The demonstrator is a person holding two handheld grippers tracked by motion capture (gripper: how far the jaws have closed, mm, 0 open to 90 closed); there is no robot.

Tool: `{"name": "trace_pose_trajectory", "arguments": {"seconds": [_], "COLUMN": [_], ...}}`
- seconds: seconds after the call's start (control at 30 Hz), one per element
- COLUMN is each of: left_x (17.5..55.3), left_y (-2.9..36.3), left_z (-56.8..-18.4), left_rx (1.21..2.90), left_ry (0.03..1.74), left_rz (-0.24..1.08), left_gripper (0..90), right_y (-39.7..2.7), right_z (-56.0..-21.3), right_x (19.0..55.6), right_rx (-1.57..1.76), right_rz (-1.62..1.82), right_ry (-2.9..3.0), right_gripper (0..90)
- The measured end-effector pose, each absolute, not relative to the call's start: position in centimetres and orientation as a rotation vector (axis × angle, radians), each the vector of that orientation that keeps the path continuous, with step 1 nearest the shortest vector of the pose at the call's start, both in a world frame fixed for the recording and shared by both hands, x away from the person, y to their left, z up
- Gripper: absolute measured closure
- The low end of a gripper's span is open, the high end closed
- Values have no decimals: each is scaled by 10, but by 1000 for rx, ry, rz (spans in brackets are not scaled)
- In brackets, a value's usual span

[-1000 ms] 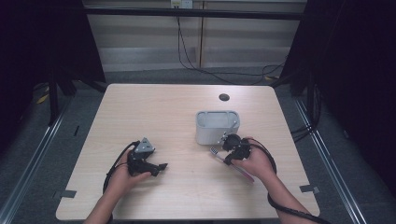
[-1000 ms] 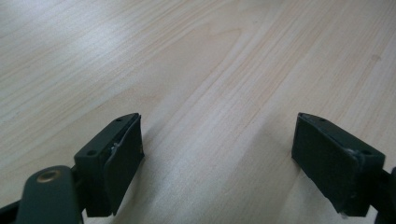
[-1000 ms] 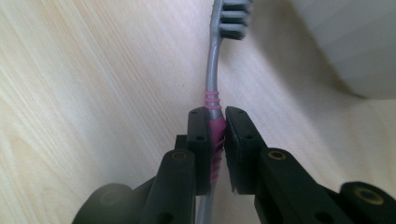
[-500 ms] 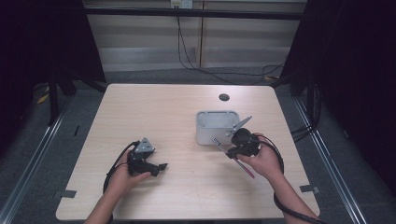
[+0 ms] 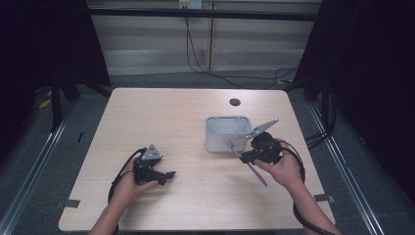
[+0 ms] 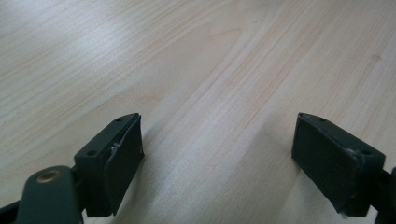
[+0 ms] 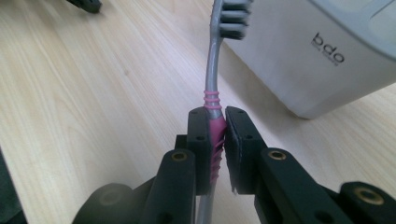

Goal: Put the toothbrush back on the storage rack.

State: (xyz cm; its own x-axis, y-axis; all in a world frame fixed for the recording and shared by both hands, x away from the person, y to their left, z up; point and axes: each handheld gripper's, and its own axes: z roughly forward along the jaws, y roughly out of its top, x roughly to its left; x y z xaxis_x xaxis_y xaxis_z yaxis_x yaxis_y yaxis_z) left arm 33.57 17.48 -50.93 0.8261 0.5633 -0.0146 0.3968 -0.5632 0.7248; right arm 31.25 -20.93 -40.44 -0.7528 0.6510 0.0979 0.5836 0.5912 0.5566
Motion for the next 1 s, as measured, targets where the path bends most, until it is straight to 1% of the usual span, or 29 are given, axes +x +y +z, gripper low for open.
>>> {"name": "trace_pose_trajectory", "arguments": {"seconds": [0.17, 1.0], "left_x": [336, 336], "left_y": [175, 175], "left_z": [-510, -510], "left_rx": [2235, 2238], "left_ry": [704, 697], "left_rz": [278, 279], "left_gripper": [162, 161], "right_y": [-214, -229], "right_z": [-391, -365], "right_x": [310, 317], "right_rx": [1045, 1082], "right_rz": [952, 1210], "right_ry": [2646, 2475], "right_gripper": [809, 809]}}
